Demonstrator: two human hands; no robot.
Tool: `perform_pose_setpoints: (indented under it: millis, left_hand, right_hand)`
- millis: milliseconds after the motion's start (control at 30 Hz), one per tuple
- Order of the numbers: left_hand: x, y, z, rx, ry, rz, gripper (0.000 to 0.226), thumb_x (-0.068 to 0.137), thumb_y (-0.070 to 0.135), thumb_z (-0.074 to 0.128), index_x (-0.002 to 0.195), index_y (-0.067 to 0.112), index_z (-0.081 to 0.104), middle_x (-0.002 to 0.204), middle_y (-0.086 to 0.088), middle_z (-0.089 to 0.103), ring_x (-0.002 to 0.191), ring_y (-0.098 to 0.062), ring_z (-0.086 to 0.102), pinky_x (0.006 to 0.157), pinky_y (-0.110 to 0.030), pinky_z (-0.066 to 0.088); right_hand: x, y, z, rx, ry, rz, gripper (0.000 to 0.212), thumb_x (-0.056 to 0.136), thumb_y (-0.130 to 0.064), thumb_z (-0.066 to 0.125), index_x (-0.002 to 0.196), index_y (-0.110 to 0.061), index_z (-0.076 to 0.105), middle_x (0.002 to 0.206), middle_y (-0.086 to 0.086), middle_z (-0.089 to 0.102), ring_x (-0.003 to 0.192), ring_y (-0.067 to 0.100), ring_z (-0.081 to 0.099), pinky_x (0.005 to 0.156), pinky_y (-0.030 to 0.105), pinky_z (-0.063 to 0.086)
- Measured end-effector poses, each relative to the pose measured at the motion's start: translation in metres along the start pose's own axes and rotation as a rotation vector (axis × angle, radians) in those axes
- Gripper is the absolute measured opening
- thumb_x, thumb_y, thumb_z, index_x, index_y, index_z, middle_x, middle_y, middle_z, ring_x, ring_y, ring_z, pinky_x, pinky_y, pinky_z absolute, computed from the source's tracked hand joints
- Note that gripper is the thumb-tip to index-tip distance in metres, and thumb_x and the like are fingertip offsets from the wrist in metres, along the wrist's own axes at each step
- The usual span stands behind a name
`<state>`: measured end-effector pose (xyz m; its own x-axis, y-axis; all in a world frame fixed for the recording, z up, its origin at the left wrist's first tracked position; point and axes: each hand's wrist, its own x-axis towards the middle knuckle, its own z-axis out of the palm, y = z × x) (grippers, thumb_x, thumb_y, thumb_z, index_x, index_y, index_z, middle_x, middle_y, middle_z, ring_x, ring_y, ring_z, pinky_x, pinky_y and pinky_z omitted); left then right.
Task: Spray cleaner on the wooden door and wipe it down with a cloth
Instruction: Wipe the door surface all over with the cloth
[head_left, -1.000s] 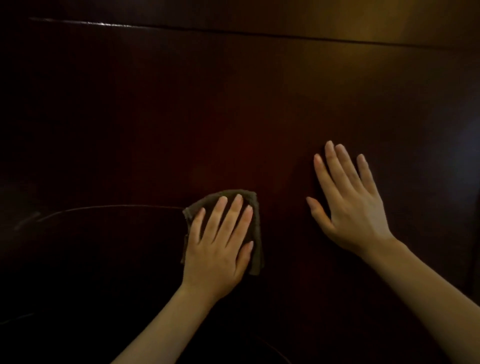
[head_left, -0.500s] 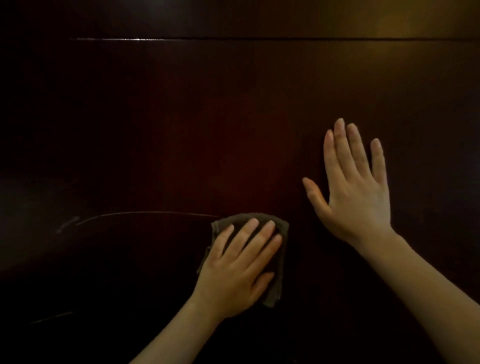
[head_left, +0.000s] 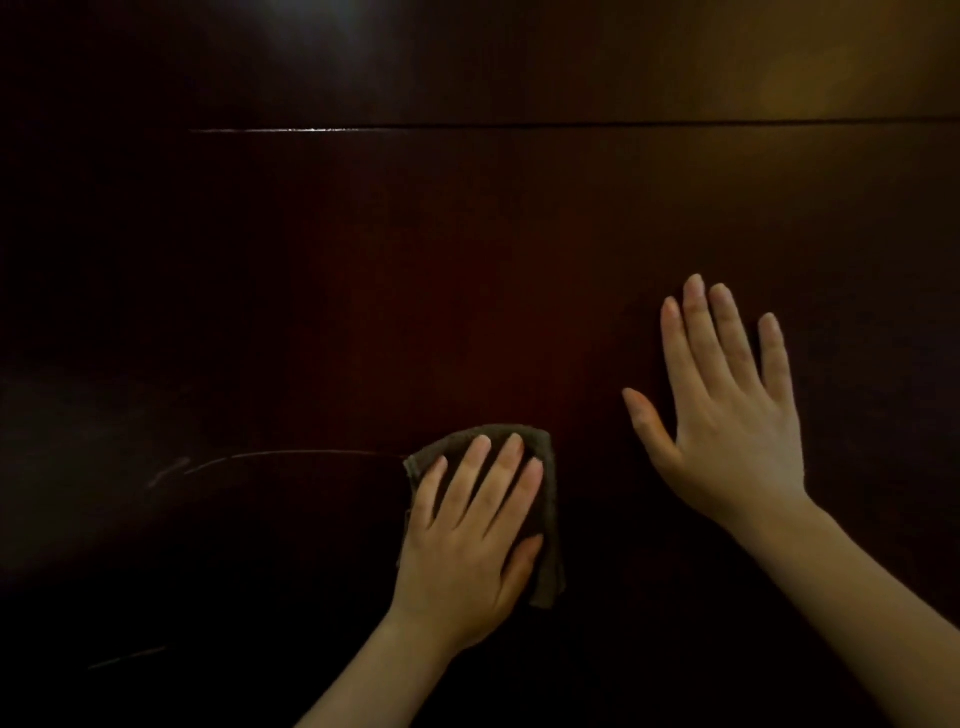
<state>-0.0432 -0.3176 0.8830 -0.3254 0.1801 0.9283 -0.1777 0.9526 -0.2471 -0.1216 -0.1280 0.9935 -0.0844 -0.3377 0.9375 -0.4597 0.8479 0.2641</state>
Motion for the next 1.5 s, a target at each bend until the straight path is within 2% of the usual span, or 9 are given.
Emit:
perform_pose_setpoints:
  millis: [133, 367, 500, 633, 867, 967, 1200, 1367, 1500]
  left_hand:
    - [0.01, -0.002, -0.003, -0.031, -0.006, -0.127, 0.052, 0.098, 0.042, 0.016, 0.144, 0.017, 0.018, 0.149, -0.004, 0.022, 0.139, -0.023, 0.017, 0.112, -0.041, 0.009]
    - [-0.003, -0.016, -0.001, -0.032, -0.017, -0.067, 0.052, 0.096, 0.042, 0.026, 0.143, 0.022, 0.02, 0.149, -0.001, 0.022, 0.138, -0.022, 0.022, 0.113, -0.039, 0.009]
    - [0.011, -0.037, -0.006, -0.027, 0.012, -0.166, 0.052, 0.098, 0.044, 0.015, 0.144, 0.019, 0.017, 0.151, 0.002, 0.012, 0.14, -0.022, 0.014, 0.114, -0.039, 0.005]
    - [0.005, -0.029, -0.003, -0.042, 0.001, -0.256, 0.052, 0.099, 0.044, 0.011, 0.144, 0.018, 0.014, 0.152, 0.001, 0.007, 0.141, -0.022, 0.009, 0.113, -0.04, 0.004]
    - [-0.006, -0.046, -0.002, 0.011, 0.009, -0.094, 0.055, 0.095, 0.042, 0.029, 0.144, 0.019, 0.02, 0.15, -0.004, 0.024, 0.14, -0.024, 0.019, 0.113, -0.041, 0.011]
    - [-0.001, -0.052, -0.006, 0.005, 0.012, -0.082, 0.053, 0.096, 0.042, 0.024, 0.144, 0.02, 0.018, 0.151, -0.002, 0.021, 0.14, -0.023, 0.019, 0.113, -0.04, 0.01]
    - [-0.025, -0.049, 0.004, -0.053, 0.036, -0.21, 0.055, 0.099, 0.045, 0.016, 0.149, 0.022, 0.013, 0.157, 0.003, 0.007, 0.144, -0.018, 0.006, 0.115, -0.037, 0.006]
    - [0.008, -0.072, -0.007, -0.027, 0.075, -0.433, 0.053, 0.099, 0.045, 0.009, 0.144, 0.018, 0.012, 0.151, -0.005, 0.017, 0.141, -0.021, 0.01, 0.111, -0.042, 0.01]
    - [0.01, -0.078, -0.007, -0.038, 0.068, -0.452, 0.053, 0.099, 0.046, 0.008, 0.144, 0.019, 0.011, 0.151, -0.006, 0.017, 0.141, -0.022, 0.012, 0.111, -0.042, 0.008]
  right_hand:
    - [0.0, 0.0, 0.0, -0.002, -0.006, 0.009, 0.071, 0.092, -0.051, 0.023, 0.146, -0.004, 0.018, 0.155, 0.012, 0.011, 0.143, 0.021, 0.005, 0.115, 0.042, -0.001]
    - [0.001, 0.0, 0.0, 0.006, -0.013, 0.0, 0.072, 0.092, -0.051, 0.023, 0.145, -0.003, 0.019, 0.155, 0.014, 0.012, 0.143, 0.023, 0.006, 0.115, 0.044, -0.001]
    - [0.004, -0.001, -0.004, 0.015, -0.026, -0.019, 0.071, 0.092, -0.049, 0.022, 0.145, -0.002, 0.02, 0.154, 0.016, 0.012, 0.143, 0.025, 0.006, 0.115, 0.046, -0.001]
    - [0.014, -0.015, -0.005, 0.051, -0.012, -0.075, 0.066, 0.093, -0.042, 0.025, 0.145, -0.001, 0.021, 0.154, 0.014, 0.012, 0.143, 0.021, 0.004, 0.115, 0.041, -0.004]
    - [0.05, -0.063, -0.001, 0.078, 0.041, -0.187, 0.068, 0.091, -0.045, 0.029, 0.144, -0.002, 0.024, 0.154, 0.015, 0.017, 0.143, 0.023, 0.009, 0.115, 0.045, 0.004]
    - [0.064, -0.081, 0.002, 0.101, 0.061, -0.158, 0.068, 0.091, -0.046, 0.029, 0.144, -0.004, 0.024, 0.154, 0.014, 0.019, 0.143, 0.024, 0.009, 0.114, 0.046, 0.003]
    - [0.057, -0.098, 0.011, 0.064, 0.076, -0.118, 0.069, 0.091, -0.047, 0.029, 0.145, -0.004, 0.022, 0.154, 0.015, 0.017, 0.144, 0.027, 0.008, 0.115, 0.05, 0.003]
    - [0.055, -0.097, 0.01, 0.038, 0.046, -0.163, 0.072, 0.09, -0.051, 0.029, 0.145, -0.004, 0.022, 0.154, 0.017, 0.016, 0.144, 0.029, 0.007, 0.114, 0.053, 0.003]
    - [0.055, -0.096, 0.01, 0.036, 0.052, -0.174, 0.075, 0.089, -0.055, 0.03, 0.146, -0.007, 0.023, 0.154, 0.018, 0.015, 0.144, 0.031, 0.007, 0.114, 0.054, 0.002]
